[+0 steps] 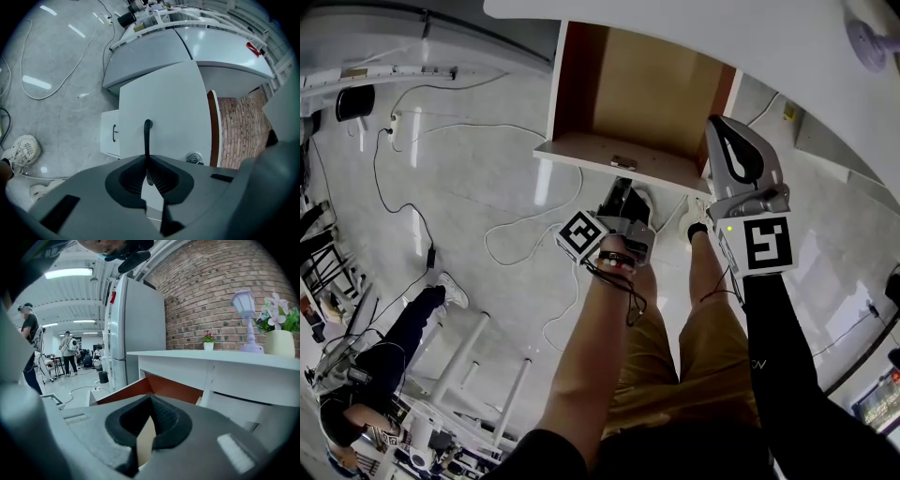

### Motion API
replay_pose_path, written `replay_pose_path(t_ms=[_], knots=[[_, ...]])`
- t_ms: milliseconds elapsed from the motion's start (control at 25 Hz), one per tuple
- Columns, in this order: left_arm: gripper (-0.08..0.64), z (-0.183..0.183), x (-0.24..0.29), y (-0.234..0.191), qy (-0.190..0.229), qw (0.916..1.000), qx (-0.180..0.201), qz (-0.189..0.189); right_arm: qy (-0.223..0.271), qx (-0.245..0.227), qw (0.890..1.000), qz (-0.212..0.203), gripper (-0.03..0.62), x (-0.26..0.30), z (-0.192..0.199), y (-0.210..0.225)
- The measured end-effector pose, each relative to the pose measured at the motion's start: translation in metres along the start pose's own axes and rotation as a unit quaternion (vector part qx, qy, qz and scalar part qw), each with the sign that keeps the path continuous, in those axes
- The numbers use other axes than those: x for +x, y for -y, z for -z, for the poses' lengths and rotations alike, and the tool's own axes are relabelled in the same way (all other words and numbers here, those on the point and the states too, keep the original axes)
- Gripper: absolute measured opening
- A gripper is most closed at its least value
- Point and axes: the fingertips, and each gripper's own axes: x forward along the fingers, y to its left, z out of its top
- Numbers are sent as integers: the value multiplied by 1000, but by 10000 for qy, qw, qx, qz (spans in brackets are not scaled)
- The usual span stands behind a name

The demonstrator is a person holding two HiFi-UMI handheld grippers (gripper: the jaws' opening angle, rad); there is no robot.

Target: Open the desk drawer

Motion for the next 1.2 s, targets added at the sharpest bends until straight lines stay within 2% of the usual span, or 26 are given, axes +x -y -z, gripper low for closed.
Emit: replay_pose_path(t_ms=[480, 760, 1080, 1200], knots=[[26, -1, -3, -8, 102, 9999, -128, 7, -51, 99, 9999, 40, -2, -4, 10, 13], [26, -2, -4, -12, 119, 9999, -72, -63, 0, 49, 10000, -24, -2, -2, 11, 11], [26, -5, -9, -13, 381, 9988, -303, -17, 36, 46, 10000, 2, -2, 1, 5, 5], [26, -5, -8, -14, 334, 9992, -202, 11, 33, 24, 10000, 1, -2, 1, 4, 4]])
